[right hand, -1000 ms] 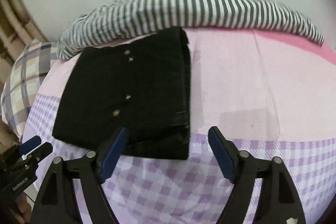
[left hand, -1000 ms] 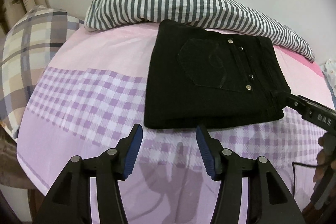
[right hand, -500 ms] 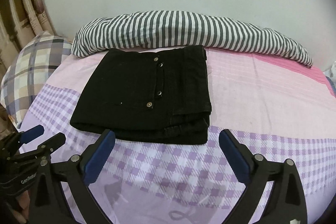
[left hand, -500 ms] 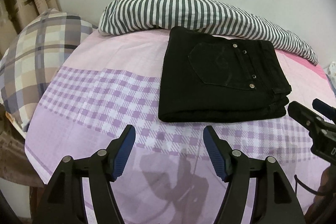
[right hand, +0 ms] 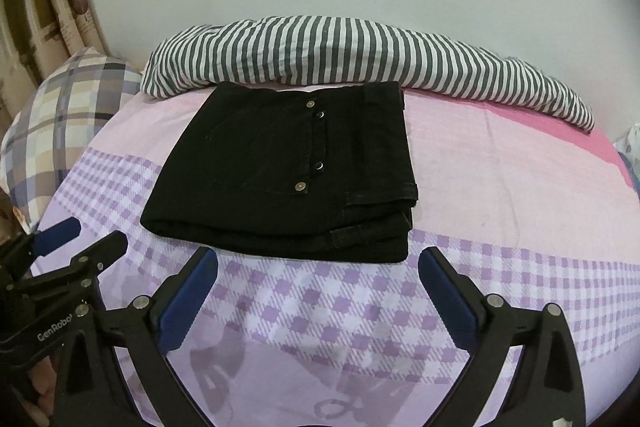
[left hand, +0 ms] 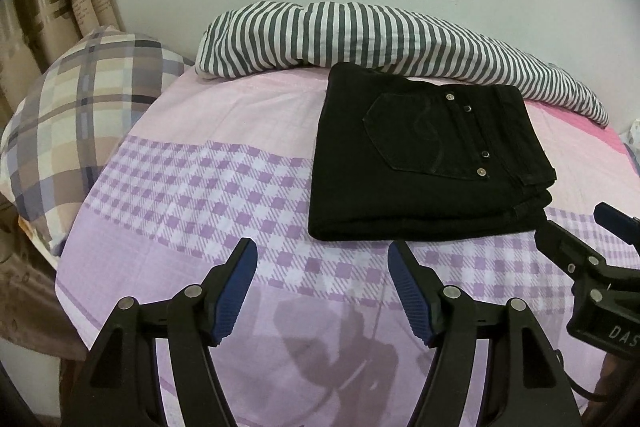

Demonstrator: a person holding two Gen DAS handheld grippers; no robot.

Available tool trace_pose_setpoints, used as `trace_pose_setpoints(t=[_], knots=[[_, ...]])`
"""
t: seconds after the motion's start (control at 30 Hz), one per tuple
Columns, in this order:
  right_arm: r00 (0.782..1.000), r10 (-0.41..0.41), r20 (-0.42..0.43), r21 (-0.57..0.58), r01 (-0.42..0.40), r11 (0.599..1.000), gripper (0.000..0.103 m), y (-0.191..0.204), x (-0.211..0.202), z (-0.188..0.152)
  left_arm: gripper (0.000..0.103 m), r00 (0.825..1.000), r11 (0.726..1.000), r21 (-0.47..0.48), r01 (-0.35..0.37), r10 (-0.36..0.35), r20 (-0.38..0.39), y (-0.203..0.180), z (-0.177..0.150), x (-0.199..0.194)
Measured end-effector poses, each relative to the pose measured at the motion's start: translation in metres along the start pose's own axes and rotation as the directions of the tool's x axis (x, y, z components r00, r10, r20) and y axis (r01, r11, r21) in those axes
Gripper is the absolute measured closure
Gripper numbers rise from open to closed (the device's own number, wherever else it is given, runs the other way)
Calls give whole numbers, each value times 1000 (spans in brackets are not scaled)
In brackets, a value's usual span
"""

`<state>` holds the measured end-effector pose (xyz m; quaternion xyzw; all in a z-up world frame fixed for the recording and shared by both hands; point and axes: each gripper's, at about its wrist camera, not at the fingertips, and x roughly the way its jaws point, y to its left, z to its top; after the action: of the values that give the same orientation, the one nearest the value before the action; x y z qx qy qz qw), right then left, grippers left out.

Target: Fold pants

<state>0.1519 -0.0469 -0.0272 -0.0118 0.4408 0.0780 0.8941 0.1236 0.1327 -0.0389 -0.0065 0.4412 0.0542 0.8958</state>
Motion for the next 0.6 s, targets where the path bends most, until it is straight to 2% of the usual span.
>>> trace_pose_setpoints(t=[0.6], knots=[[999,9,-31,8,-9,1000,3,0,7,-4,35,999,999,28,-32,31,36,-5,0,-1]])
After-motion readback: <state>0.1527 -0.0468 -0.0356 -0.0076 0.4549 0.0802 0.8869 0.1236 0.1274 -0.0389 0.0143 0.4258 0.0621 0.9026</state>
